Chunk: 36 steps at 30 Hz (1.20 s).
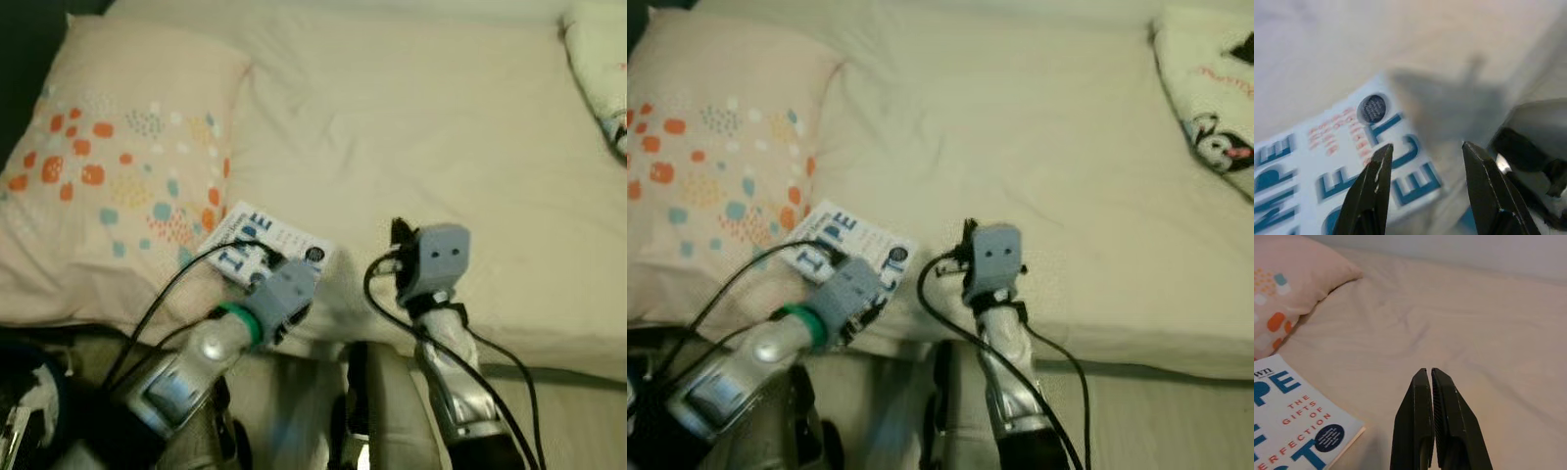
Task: Clean up the room
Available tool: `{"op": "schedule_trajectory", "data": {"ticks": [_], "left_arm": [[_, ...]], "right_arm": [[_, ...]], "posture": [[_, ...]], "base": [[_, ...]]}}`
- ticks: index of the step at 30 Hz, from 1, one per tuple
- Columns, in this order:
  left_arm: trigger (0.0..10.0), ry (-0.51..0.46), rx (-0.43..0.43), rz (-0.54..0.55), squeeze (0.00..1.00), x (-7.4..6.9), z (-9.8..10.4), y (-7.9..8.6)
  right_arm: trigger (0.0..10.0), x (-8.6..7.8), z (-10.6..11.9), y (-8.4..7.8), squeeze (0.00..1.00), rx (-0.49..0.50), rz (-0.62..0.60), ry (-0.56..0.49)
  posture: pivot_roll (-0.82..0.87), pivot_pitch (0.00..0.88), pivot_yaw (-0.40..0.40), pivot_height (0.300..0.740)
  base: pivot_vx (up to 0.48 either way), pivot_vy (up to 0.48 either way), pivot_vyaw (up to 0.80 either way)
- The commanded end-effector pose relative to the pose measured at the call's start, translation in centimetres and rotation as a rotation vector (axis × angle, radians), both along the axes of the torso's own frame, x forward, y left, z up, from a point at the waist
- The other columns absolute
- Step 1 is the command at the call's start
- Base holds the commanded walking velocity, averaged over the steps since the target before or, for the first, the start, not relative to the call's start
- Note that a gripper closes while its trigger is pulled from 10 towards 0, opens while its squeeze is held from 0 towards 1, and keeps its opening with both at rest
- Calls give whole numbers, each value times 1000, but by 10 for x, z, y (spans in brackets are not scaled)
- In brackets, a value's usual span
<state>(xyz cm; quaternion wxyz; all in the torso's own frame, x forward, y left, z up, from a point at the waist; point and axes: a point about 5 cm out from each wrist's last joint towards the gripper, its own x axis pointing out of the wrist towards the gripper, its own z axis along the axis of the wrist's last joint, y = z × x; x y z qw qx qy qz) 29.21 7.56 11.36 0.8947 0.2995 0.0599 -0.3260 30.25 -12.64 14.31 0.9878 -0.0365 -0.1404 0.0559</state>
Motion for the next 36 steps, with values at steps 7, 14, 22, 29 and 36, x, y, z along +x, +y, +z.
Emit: {"op": "schedule_trajectory", "data": {"ticks": [7, 14, 22, 29, 36], "left_arm": [[10000, 233, 0, -82, 0, 7, -34, 9], [10000, 147, 49, -178, 0, 6, -22, 37], [10000, 93, 164, -299, 0, 0, -24, 42], [10000, 202, 0, -414, 0, -22, 0, 51], [10000, 234, -290, -436, 0, -50, 48, 70]], "right_arm": [[10000, -3, -5, -6, 0, -15, -13, 22], [10000, -9, -23, -9, 0, -70, 67, 126], [10000, -16, -45, -10, 0, -134, 263, 293], [10000, -25, -38, 7, 0, -190, 483, 260], [10000, -23, -44, 46, 0, -204, 725, 311]], "posture": [[-137, 245, 16, 592], [-125, 248, 13, 592], [-128, 248, 6, 592], [-133, 250, 14, 592], [-81, 252, 0, 592]], "base": [[0, 0, 0], [0, 0, 0], [0, 0, 0], [0, 0, 0], [0, 0, 0]]}}
